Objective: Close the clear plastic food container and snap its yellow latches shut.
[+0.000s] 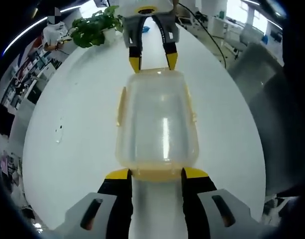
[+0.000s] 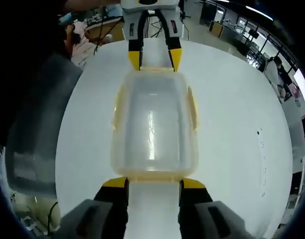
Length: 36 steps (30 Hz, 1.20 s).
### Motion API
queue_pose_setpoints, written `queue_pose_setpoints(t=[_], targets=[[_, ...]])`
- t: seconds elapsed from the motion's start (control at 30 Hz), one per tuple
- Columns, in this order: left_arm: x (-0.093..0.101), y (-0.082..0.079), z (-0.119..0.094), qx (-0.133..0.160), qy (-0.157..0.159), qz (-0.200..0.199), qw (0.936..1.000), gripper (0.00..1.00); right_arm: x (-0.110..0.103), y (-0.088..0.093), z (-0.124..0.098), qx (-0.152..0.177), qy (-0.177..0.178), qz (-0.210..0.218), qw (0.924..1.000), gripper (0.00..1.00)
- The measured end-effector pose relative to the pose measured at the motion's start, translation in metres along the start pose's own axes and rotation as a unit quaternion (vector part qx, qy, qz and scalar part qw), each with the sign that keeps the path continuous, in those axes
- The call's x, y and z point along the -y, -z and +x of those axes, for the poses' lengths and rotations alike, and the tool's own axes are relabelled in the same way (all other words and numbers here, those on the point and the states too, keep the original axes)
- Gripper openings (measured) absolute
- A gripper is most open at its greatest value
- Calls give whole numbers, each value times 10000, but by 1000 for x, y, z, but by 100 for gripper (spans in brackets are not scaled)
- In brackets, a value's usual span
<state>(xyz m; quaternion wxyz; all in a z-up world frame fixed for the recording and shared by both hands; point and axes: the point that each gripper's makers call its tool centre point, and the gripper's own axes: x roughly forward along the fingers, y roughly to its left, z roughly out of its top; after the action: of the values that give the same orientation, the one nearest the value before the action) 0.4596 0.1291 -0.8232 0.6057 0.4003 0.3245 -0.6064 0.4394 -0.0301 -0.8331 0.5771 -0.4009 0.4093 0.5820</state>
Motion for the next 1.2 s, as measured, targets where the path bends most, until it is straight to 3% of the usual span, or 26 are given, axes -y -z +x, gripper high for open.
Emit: queue_pose_setpoints(t=[0.13, 0.27, 0.47, 0.57, 0.73, 0.8, 0.9, 0.97, 1.1, 1.2], targets=[[5, 9, -5, 198, 48, -251, 9995, 36, -3, -8, 4, 105, 44, -1, 9999, 37], [11, 15, -9, 260, 92, -244, 9993, 36, -7, -15, 7, 269, 44, 14, 9996, 38], [15, 24, -13, 196, 136, -33, 9997, 37, -9, -25, 9, 442, -13, -87, 9990, 38], [18, 31, -13, 27, 175, 212, 9996, 37, -14, -31, 10, 600, -135, 15, 9981, 39], [23, 38, -17, -31, 139, 158, 9998, 38, -19, -38, 13, 645, -157, 44, 9978, 41], [23, 41, -18, 30, 100, 137, 9999, 38, -18, -41, 12, 704, -112, 71, 9974, 47], [21, 50, -25, -142, -14, 175, 9997, 36, -14, -42, 4, 761, -11, 101, 9971, 48], [16, 43, -36, 48, -170, 151, 9997, 36, -11, -46, -6, 909, 66, 194, 9957, 48], [6, 13, -55, 842, -328, -277, 9955, 36, -5, -63, -22, 1299, 211, 194, 9911, 39], [5, 4, -54, 945, -268, -300, 9947, 31, -7, -74, -20, 1425, 152, 259, 9893, 35]])
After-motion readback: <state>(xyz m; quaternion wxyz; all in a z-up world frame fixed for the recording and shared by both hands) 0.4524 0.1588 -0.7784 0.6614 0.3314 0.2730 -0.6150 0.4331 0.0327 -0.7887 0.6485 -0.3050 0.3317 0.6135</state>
